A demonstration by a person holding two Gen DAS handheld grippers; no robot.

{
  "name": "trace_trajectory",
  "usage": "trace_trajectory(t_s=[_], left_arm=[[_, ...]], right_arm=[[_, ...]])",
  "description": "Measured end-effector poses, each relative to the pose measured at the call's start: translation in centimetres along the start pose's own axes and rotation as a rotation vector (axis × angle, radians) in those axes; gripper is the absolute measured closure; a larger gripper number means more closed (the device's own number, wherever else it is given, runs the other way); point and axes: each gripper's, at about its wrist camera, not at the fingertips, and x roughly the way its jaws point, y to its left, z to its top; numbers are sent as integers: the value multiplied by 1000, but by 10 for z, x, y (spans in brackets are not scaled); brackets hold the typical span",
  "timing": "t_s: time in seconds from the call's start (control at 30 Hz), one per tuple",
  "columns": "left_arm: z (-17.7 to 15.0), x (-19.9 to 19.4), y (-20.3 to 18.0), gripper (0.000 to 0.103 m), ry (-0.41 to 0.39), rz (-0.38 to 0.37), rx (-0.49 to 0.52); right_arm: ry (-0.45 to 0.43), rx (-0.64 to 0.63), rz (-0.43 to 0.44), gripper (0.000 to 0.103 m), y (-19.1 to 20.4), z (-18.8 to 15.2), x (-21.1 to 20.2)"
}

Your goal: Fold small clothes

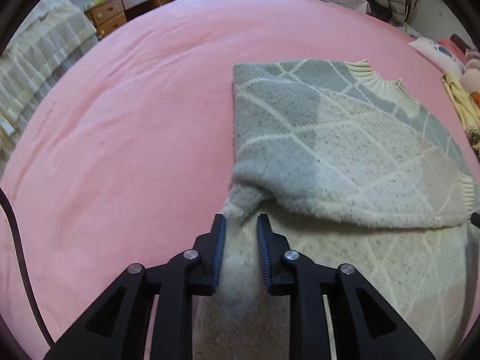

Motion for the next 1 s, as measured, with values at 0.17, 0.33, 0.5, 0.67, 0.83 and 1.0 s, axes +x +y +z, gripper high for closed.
trace_trajectory(t_s=[0.17, 0.33, 0.5, 0.67, 0.83, 1.0], left_arm=[[16, 8, -5, 73, -27, 27, 0], [18, 13, 14, 75, -21, 10, -60], [9, 11, 42, 76, 3, -29, -176], [5, 3, 51, 82, 11, 10, -205], [6, -10, 58, 82, 48, 67, -183], [21, -51, 30, 32, 22, 68, -74]], right_arm=[[-7, 4, 12, 93, 1, 2, -2], [-1, 51, 7, 93, -10, 5, 2], [11, 57, -8, 93, -18, 5, 11], [26, 53, -17, 93, -23, -1, 12], [22, 44, -17, 93, -26, -3, -2], [10, 40, -18, 91, -37, -2, -24]])
